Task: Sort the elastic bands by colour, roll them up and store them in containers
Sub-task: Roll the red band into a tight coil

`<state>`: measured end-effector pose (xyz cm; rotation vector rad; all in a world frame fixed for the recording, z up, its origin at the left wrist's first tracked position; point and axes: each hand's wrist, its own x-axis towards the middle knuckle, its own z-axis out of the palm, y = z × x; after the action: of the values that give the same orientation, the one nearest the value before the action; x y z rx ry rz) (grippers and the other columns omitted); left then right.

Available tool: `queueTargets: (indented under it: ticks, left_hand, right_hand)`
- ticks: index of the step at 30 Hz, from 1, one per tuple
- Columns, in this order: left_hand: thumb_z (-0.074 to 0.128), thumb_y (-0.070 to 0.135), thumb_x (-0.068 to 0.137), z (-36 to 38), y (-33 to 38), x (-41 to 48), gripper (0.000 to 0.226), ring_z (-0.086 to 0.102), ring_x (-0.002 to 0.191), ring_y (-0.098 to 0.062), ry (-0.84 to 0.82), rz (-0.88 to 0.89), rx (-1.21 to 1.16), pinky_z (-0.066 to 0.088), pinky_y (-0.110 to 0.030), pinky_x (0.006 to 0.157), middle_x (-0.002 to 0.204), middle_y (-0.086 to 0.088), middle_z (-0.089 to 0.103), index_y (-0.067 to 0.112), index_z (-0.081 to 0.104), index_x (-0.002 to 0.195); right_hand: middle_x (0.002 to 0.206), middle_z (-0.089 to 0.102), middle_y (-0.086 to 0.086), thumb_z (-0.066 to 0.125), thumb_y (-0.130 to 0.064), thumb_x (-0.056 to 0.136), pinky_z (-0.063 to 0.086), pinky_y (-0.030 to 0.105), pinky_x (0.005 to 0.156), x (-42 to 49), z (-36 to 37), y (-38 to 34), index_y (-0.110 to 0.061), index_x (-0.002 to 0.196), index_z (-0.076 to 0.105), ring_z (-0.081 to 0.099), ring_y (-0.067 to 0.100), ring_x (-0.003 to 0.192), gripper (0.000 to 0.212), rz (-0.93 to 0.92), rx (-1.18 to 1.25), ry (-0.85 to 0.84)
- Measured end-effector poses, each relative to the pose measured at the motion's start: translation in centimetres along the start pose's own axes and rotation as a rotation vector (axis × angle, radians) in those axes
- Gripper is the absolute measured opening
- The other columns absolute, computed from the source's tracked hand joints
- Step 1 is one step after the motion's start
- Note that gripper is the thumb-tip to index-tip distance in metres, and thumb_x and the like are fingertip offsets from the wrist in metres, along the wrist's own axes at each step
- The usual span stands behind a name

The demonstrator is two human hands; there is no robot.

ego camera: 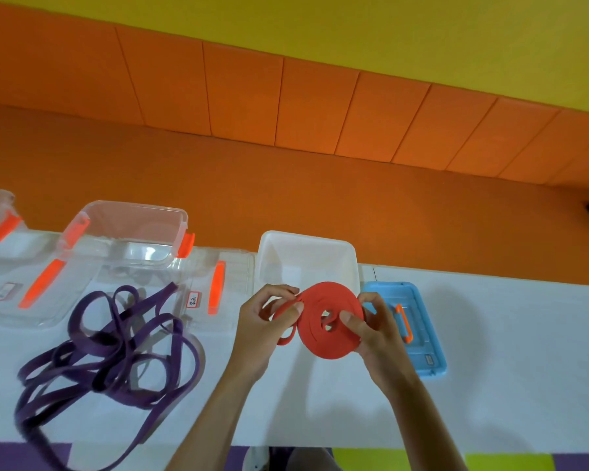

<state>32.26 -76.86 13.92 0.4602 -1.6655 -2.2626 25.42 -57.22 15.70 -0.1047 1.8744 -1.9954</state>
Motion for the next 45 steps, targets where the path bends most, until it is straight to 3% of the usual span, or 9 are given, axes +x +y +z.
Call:
queueTargets:
  ticks: [4, 10, 19, 23, 27, 31, 36, 41, 45]
  left_hand:
    - [0.083, 0.038, 0.072, 0.9, -0.2, 0.1, 0.027, 0.069, 0.078, -0.012, 0.008, -0.053, -0.008, 0.053, -0.023, 0.067, 0.09, 0.002, 0.072, 0.022, 0.073, 0.091]
    - [0.087, 0.032, 0.074, 0.3, -0.8, 1.6, 0.04, 0.073, 0.11, -0.023, -0.109, -0.082, 0.076, 0.062, -0.041, 0.091, 0.12, 0.007, 0.073, 0.03, 0.069, 0.109]
    - [0.091, 0.019, 0.077, 1.5, -2.6, 6.0, 0.037, 0.077, 0.107, -0.028, 0.129, -0.279, -0.173, 0.064, -0.038, 0.086, 0.114, -0.006, 0.077, 0.017, 0.078, 0.111]
    - [0.091, 0.002, 0.078, 2.4, -3.3, 10.1, 0.029, 0.078, 0.1, -0.033, 0.287, -0.354, -0.098, 0.065, -0.045, 0.086, 0.103, -0.009, 0.079, 0.01, 0.08, 0.104]
    - [0.091, -0.003, 0.076, 2.8, -4.8, 14.9, 0.03, 0.077, 0.097, -0.037, 0.393, -0.432, -0.024, 0.065, -0.052, 0.086, 0.105, -0.016, 0.077, 0.006, 0.077, 0.102]
    - [0.091, -0.002, 0.076, 3.7, -7.6, 18.3, 0.033, 0.074, 0.095, -0.033, 0.426, -0.526, -0.003, 0.063, -0.044, 0.083, 0.109, -0.018, 0.075, 0.006, 0.075, 0.103]
    - [0.09, 0.004, 0.079, 3.5, -11.3, 21.1, 0.033, 0.073, 0.091, -0.031, 0.462, -0.597, 0.079, 0.061, -0.042, 0.08, 0.107, -0.022, 0.077, 0.004, 0.075, 0.109]
    - [0.091, 0.011, 0.079, 2.3, -14.8, 24.0, 0.026, 0.074, 0.099, -0.033, 0.467, -0.631, 0.204, 0.061, -0.043, 0.091, 0.102, -0.014, 0.079, 0.014, 0.076, 0.101]
    - [0.09, 0.014, 0.08, 2.3, -16.8, 26.3, 0.029, 0.074, 0.095, -0.031, 0.418, -0.627, 0.417, 0.058, -0.027, 0.085, 0.098, -0.011, 0.078, 0.007, 0.078, 0.105]
  right_hand:
    - [0.119, 0.076, 0.007, 0.084, -0.042, 0.074, 0.063, 0.038, 0.071, 0.2, -0.1, -0.2, -0.034, 0.136, 0.059, 0.074, 0.027, 0.109, 0.067, -0.047, -0.008, 0.042]
    - [0.127, 0.071, 0.006, 0.082, -0.041, 0.071, 0.063, 0.044, 0.071, 1.6, 0.2, 0.0, -0.025, 0.131, 0.068, 0.07, 0.025, 0.116, 0.063, -0.066, 0.048, 0.119]
    - [0.123, 0.069, -0.001, 0.084, -0.034, 0.069, 0.064, 0.042, 0.073, 6.9, 1.0, 0.4, -0.035, 0.125, 0.065, 0.072, 0.016, 0.109, 0.058, 0.056, 0.069, 0.145]
    - [0.12, 0.071, 0.002, 0.077, -0.008, 0.091, 0.064, 0.034, 0.072, 11.1, 0.1, 1.0, -0.036, 0.119, 0.066, 0.072, 0.016, 0.107, 0.041, 0.192, 0.057, 0.128]
    - [0.127, 0.065, 0.008, 0.075, -0.01, 0.095, 0.066, 0.038, 0.079, 15.1, -0.1, 2.2, -0.027, 0.128, 0.055, 0.066, 0.02, 0.115, 0.042, 0.308, 0.009, 0.073]
    - [0.128, 0.062, 0.013, 0.075, -0.006, 0.094, 0.067, 0.045, 0.077, 19.0, -1.4, 3.4, -0.022, 0.126, 0.057, 0.064, 0.026, 0.118, 0.04, 0.402, -0.04, 0.104]
    - [0.123, 0.064, 0.012, 0.076, -0.01, 0.093, 0.066, 0.042, 0.069, 22.5, -2.5, 5.8, -0.019, 0.125, 0.055, 0.068, 0.021, 0.104, 0.04, 0.465, -0.208, 0.054]
    - [0.114, 0.066, 0.004, 0.078, -0.02, 0.092, 0.061, 0.055, 0.089, 25.9, -2.3, 8.6, -0.013, 0.144, 0.041, 0.07, 0.03, 0.104, 0.064, 0.454, -0.603, -0.086]
    - [0.125, 0.061, 0.015, 0.075, -0.018, 0.094, 0.057, 0.055, 0.096, 27.7, -2.0, 10.4, -0.012, 0.161, 0.02, 0.066, 0.038, 0.115, 0.086, 0.552, -0.631, -0.104]
